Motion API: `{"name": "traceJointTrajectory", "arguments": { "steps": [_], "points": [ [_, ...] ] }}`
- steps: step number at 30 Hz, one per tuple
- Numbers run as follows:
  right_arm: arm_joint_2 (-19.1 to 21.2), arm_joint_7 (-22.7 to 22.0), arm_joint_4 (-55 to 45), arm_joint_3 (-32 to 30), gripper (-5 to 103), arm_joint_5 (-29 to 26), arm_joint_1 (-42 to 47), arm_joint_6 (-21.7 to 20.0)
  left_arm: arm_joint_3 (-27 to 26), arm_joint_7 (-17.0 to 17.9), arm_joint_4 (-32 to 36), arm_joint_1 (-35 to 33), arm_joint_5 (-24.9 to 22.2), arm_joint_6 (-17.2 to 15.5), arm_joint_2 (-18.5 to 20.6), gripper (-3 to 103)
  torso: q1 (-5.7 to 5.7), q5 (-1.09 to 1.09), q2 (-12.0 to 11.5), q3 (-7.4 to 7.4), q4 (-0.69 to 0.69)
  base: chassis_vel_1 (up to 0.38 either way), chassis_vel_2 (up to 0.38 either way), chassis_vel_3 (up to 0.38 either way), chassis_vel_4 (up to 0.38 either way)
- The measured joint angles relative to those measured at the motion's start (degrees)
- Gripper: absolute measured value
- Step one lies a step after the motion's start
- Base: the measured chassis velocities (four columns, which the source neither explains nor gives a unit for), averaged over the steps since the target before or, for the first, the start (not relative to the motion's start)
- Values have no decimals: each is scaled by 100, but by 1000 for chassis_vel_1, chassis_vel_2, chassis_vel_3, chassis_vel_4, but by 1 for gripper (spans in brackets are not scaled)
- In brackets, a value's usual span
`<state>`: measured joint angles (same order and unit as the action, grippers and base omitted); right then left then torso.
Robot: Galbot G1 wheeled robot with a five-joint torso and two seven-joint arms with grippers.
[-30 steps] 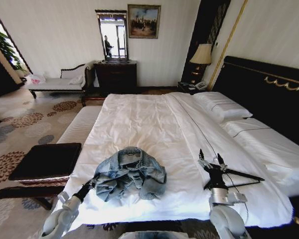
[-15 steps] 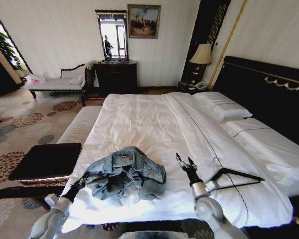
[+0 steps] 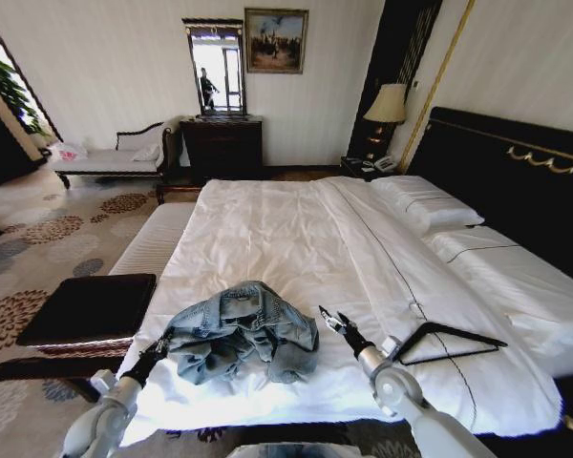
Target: Pick up the clothes from the bed and hang them on the clothes hanger.
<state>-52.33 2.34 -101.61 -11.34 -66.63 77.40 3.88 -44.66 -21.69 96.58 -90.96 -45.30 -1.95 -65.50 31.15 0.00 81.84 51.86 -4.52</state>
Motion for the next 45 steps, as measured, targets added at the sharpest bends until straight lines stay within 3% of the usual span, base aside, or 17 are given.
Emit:
{"name": "traceJointTrajectory", "arguments": {
  "steps": [12, 19, 25, 29, 32, 34, 38, 40, 45],
  "points": [
    [-303, 794, 795, 538, 103, 82, -421, 139, 29, 31, 169, 49, -2, -75, 70, 2, 0, 0, 0, 0, 0, 0, 0, 0, 0],
    [-382, 1108, 910, 597, 94, 42, -417, 263, 34, 34, 151, 82, -12, -82, 105, 2, 0, -1, 0, 0, 0, 0, 0, 0, 0],
    [-440, 1859, 1021, 574, 90, 27, -262, 331, 49, 33, 82, 145, -41, -81, 148, 2, 0, -1, 0, 0, 0, 0, 0, 0, 0],
    [-472, 2135, 1071, 560, 79, 123, -218, 328, 59, 30, 44, 169, -50, -71, 187, 2, 0, -1, 0, 0, 0, 0, 0, 0, 0],
    [-496, 2259, 1108, 528, 62, 247, -171, 320, 74, 27, 14, 200, -73, -65, 218, 2, 0, -1, 0, 0, 0, 0, 0, 0, 0],
    [-499, 2282, 1121, 520, 62, 291, -159, 318, 79, 25, 10, 206, -78, -64, 223, 2, 0, -1, 0, 0, 0, 0, 0, 0, 0],
    [-520, 2386, 1187, 479, 41, 471, -121, 336, 108, 16, 5, 222, -86, -57, 229, 2, 0, -1, 0, 0, 0, 0, 0, 0, 0],
    [-525, 2405, 1195, 476, 41, 502, -118, 351, 110, 15, 9, 222, -87, -55, 230, 2, 0, 0, 0, 0, 0, 0, 0, 0, 0],
    [-543, 2454, 1149, 458, 18, 623, -113, 464, 108, 10, 56, 215, -93, -44, 237, 2, 0, 0, 0, 0, 0, 0, 0, 0, 0]
  ]
}}
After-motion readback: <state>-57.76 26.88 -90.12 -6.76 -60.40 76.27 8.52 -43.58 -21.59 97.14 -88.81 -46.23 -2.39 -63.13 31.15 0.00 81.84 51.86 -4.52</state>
